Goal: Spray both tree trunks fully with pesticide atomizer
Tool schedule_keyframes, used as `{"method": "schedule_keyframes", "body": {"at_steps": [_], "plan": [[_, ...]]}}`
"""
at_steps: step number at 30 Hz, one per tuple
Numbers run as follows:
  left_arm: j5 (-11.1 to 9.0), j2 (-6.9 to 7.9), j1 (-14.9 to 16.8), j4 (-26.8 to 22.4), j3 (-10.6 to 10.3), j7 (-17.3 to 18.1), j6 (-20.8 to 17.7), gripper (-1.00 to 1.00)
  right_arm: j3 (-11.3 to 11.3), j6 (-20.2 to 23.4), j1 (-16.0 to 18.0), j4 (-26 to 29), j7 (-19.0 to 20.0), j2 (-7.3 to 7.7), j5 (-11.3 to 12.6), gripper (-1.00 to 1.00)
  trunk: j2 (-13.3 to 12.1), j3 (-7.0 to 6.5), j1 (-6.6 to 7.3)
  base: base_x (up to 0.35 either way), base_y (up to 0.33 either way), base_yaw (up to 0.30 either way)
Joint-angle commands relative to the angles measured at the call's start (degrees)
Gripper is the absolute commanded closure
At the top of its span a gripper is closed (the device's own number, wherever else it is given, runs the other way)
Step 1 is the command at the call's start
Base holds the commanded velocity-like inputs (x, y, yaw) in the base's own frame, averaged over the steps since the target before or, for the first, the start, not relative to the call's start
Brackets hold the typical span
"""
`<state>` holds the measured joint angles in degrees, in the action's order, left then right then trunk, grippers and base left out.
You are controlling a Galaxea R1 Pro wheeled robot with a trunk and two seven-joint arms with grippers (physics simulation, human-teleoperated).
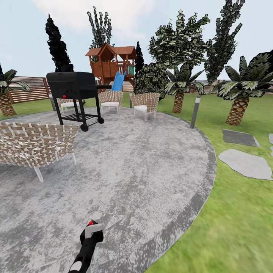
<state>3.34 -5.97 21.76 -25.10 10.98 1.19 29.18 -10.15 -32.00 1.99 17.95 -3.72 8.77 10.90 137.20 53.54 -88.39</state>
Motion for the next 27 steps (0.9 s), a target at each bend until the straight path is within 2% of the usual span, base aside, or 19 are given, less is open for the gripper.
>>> {"method": "schedule_keyframes", "body": {"at_steps": [1,3,4,9,22,27], "plan": [[0.37,-0.10,0.04,0.12,0.43,0.11,0.50,1.00,0.13,-0.17,0.03,-0.10,-0.06,0.01,0.26,-1.00,0.02,0.05,0.01,0.000,0.000,0.000],[0.49,-0.19,0.04,0.97,0.35,0.11,1.89,1.00,0.13,-0.17,0.03,-0.28,-0.06,0.02,0.26,-1.00,-0.78,-0.31,0.45,0.000,0.000,0.000],[0.67,-0.24,0.04,1.88,0.16,0.12,4.47,1.00,0.13,-0.17,0.03,-0.39,-0.06,0.02,0.26,-1.00,-1.18,-0.49,0.67,0.000,0.000,0.000],[0.64,-0.31,0.04,2.39,-0.15,0.13,7.06,1.00,0.19,-0.17,0.03,-0.44,-0.07,0.02,0.23,-1.00,-3.19,-1.38,1.77,0.000,0.000,0.000],[0.53,-0.36,0.04,2.75,-0.01,0.13,7.62,1.00,-0.09,-0.27,0.03,-0.21,-0.47,0.25,0.45,-1.00,-8.40,-3.72,4.62,0.000,0.000,0.000],[0.53,-0.36,0.04,4.76,-0.18,0.19,7.64,1.00,0.11,-0.22,0.03,-0.11,-0.30,0.19,0.37,-1.00,-10.41,-4.62,5.72,0.000,0.000,0.000]]}}
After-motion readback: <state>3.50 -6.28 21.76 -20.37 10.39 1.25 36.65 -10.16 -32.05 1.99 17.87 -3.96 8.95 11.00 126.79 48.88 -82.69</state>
